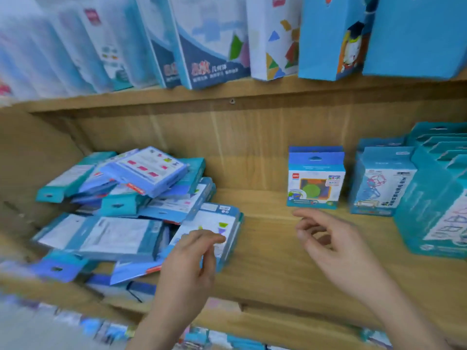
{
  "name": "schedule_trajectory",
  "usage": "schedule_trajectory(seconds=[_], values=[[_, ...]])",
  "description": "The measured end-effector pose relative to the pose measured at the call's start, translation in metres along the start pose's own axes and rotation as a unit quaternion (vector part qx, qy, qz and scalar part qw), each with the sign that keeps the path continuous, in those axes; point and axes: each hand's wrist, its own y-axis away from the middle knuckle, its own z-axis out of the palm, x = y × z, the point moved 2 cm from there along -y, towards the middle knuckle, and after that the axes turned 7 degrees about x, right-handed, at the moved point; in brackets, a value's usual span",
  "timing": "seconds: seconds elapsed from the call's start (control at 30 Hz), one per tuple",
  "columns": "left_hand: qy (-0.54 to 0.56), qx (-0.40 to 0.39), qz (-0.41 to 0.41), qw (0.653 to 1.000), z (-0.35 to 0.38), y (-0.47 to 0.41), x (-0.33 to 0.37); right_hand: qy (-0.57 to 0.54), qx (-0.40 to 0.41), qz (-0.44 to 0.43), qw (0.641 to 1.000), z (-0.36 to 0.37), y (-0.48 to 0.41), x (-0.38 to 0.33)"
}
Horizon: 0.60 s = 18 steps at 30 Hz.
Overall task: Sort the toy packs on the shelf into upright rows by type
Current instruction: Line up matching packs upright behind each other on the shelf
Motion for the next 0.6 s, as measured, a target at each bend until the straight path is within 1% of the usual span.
schedule_trajectory(seconds=[0.13, 0.23, 0.37, 0.43, 0.53, 0.6], values=[[-0.028, 0.028, -0.061, 0.997, -0.043, 0.012, -0.039, -0.02, -0.019, -0.024, 0.999, 0.053, -0.006, -0.025], [-0.079, 0.044, -0.062, 0.994, -0.073, 0.014, -0.066, -0.04, -0.034, -0.033, 0.998, 0.093, -0.006, -0.046], [-0.094, 0.03, -0.091, 0.991, -0.106, 0.012, -0.11, -0.111, -0.056, -0.001, 0.992, 0.137, -0.003, -0.078], [-0.087, 0.032, -0.098, 0.991, -0.12, 0.009, -0.128, -0.123, -0.061, 0.009, 0.99, 0.154, -0.004, -0.094], [-0.082, 0.025, -0.102, 0.991, -0.135, 0.003, -0.148, -0.084, -0.053, -0.011, 0.995, 0.174, -0.012, -0.113], [-0.08, 0.011, -0.098, 0.992, -0.142, 0.002, -0.159, -0.026, -0.043, -0.058, 0.997, 0.187, -0.021, -0.125]])
